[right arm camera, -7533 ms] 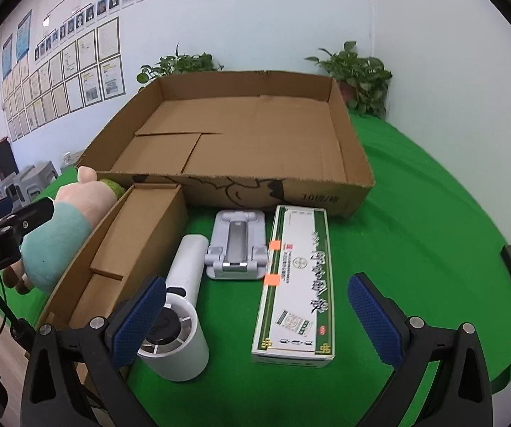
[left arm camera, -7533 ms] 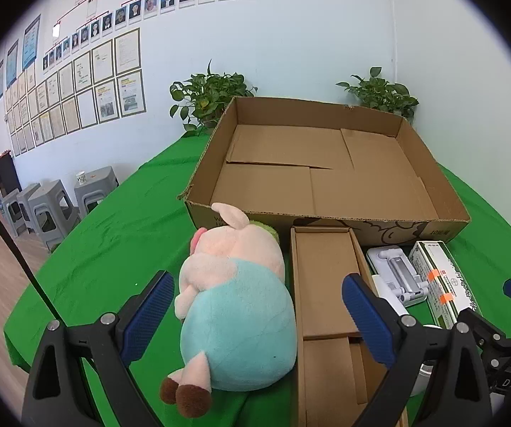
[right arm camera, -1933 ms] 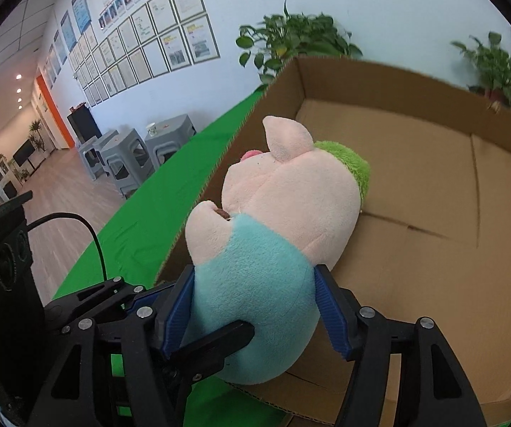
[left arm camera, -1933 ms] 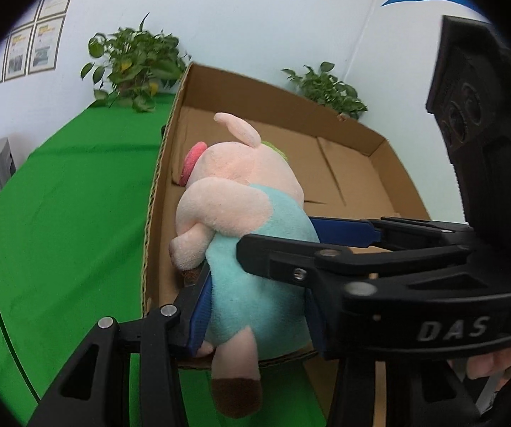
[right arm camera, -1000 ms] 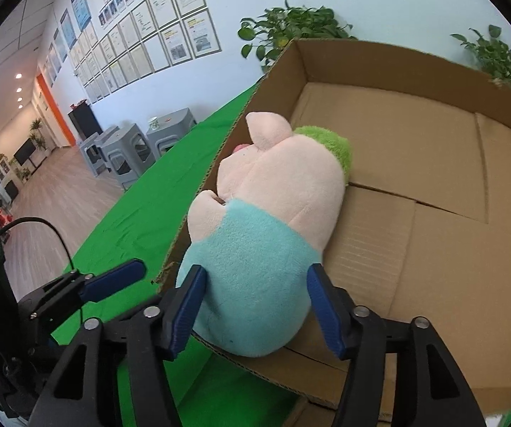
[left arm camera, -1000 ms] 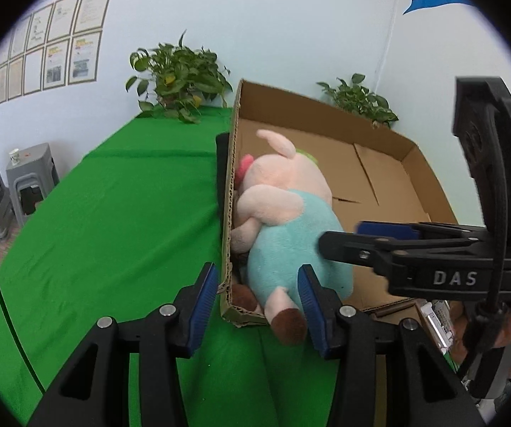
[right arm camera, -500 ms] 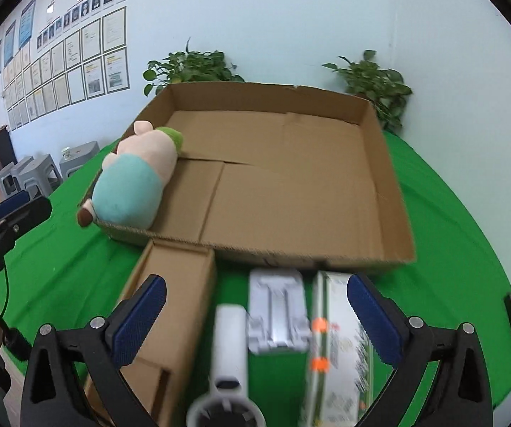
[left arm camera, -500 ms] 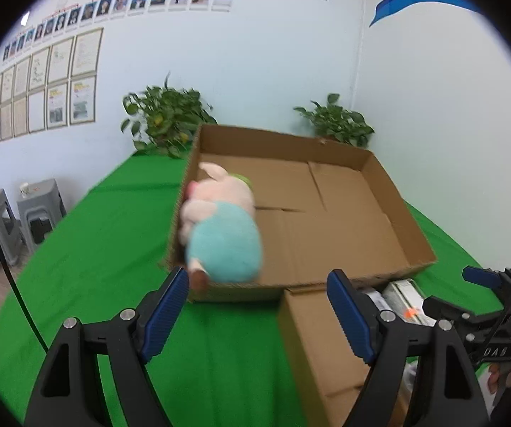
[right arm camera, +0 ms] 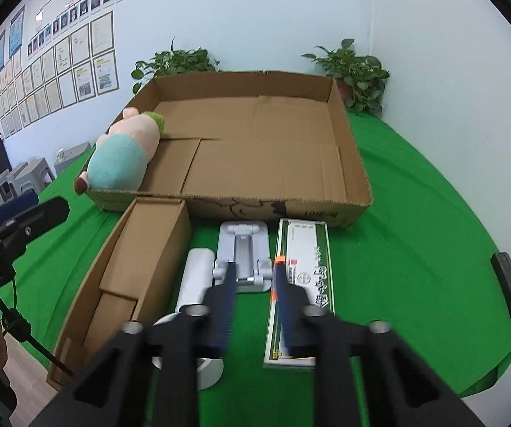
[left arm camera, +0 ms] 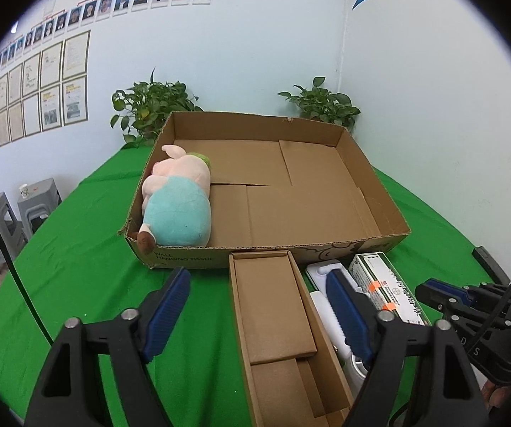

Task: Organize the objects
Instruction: 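Grasp the long narrow cardboard tray with the left gripper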

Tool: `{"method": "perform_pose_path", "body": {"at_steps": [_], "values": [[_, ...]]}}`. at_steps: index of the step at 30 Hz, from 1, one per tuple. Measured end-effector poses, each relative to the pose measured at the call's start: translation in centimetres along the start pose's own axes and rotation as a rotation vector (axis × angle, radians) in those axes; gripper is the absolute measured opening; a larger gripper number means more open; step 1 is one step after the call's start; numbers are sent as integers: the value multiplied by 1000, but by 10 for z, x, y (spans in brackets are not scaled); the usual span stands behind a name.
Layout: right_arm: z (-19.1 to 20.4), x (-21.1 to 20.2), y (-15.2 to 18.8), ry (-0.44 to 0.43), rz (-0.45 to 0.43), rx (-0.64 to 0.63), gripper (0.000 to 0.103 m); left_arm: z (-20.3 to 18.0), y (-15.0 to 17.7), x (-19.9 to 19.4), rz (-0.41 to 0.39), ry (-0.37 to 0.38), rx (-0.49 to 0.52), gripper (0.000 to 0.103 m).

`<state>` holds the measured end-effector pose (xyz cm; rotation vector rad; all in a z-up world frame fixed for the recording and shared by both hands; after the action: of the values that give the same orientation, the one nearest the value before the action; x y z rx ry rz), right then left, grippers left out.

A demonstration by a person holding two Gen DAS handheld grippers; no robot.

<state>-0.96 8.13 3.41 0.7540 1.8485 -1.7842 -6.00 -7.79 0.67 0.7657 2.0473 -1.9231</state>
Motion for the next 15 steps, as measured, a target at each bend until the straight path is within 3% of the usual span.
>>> {"method": "perform_pose_path", "body": {"at_steps": [1,2,15], "values": [[0,0,2,3,-4,-3,8,-2,1,1,8,-7,14,34],[0,1,1,3,-6,-5,7,-4,2,3,25,-19,31,4],[6,14,-6,-7,-17,-39,7,-10,3,10,14,-61,28,1]]}}
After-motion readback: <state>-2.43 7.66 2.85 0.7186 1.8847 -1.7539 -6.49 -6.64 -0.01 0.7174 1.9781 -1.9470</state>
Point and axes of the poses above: each gripper's, at about its wrist camera, not at the fingertips, and x roughly the way its jaws point, z to its left, y to its underside, the point moved 3 cm from there along x, roughly the way its jaws point, and after that the axes turned 3 degrees about y, right-handed, at the moved point
